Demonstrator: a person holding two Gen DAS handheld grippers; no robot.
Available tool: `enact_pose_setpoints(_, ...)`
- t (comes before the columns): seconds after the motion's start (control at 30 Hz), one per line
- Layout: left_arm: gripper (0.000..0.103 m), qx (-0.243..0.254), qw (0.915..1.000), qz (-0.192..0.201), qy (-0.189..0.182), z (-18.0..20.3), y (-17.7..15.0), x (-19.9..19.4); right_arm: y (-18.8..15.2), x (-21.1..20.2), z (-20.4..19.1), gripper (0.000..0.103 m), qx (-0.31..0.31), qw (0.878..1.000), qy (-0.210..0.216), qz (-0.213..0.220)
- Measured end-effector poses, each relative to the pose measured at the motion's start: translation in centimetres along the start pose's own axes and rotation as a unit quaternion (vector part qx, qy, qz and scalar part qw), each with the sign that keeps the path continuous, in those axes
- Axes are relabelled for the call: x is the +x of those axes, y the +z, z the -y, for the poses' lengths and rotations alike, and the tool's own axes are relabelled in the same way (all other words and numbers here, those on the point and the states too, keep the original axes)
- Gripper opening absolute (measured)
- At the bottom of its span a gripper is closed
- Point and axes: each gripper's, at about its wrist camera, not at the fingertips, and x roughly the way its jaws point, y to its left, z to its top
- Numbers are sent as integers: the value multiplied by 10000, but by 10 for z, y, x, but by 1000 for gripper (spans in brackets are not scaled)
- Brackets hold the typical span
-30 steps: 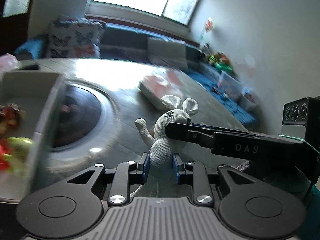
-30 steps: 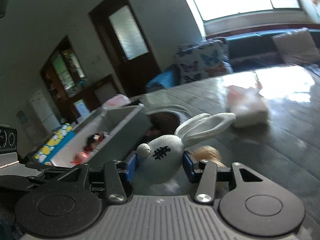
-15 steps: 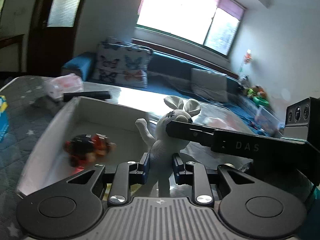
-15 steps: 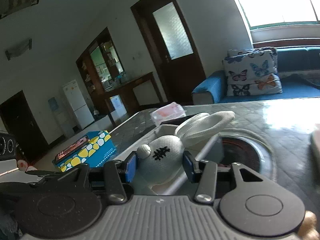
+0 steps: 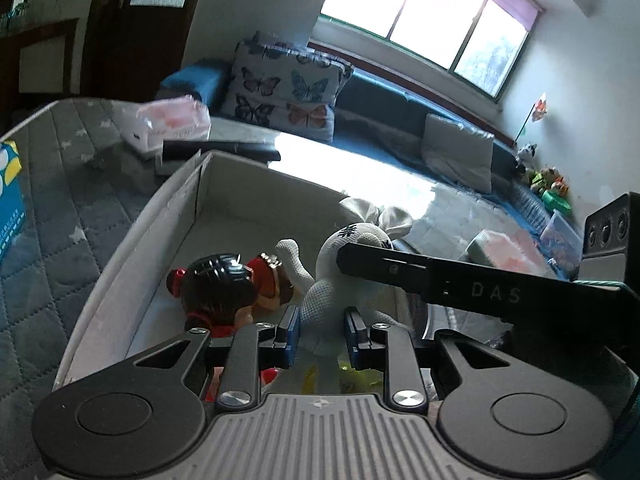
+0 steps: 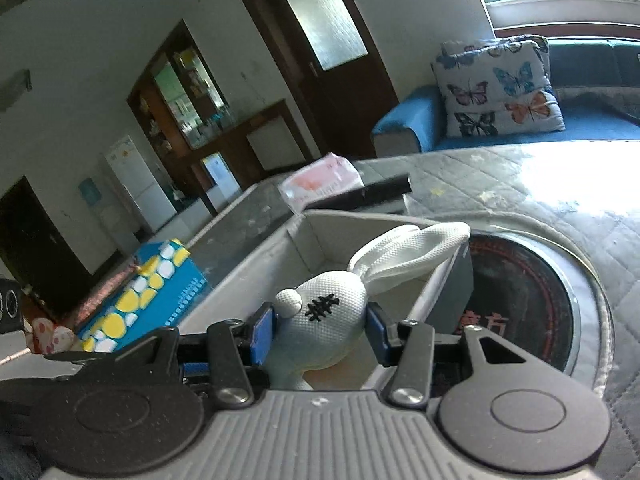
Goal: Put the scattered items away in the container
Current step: 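Carry the bunny into the box with both grippers and open them, then withdraw both grippers from the box toward the tan peanut toy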
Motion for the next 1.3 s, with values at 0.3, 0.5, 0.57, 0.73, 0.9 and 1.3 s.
enact_pose_setpoints(0.3, 27, -116, 9997, -177, 93, -8, -4, 8, 4, 3, -16, 50, -578, 9978, -335, -6)
enact_pose_setpoints(0.5, 31, -151, 9997, -140, 119, -5, -4, 4, 4, -8, -18, 50, -662, 9971, -361, 44)
enact_pose_setpoints(0.57, 31, -175, 9997, -121, 130, -4, -5, 2, 3, -14, -19, 50, -725, 9965, -408, 75)
enact_pose_setpoints(0.73, 31, -232, 9996, -17, 154, -1, -5, -8, -4, -28, -18, 52, -828, 9953, -488, 96)
enact_pose_setpoints(0.9, 31, -206, 9996, 61, 192, 6, -6, -17, -15, -50, -17, 57, -859, 9948, -531, 164)
enact_pose_setpoints(1.3, 31, 55, 9996, 269, -51, 51, -24, -45, -45, -106, -16, 69, -1077, 9910, -700, 376)
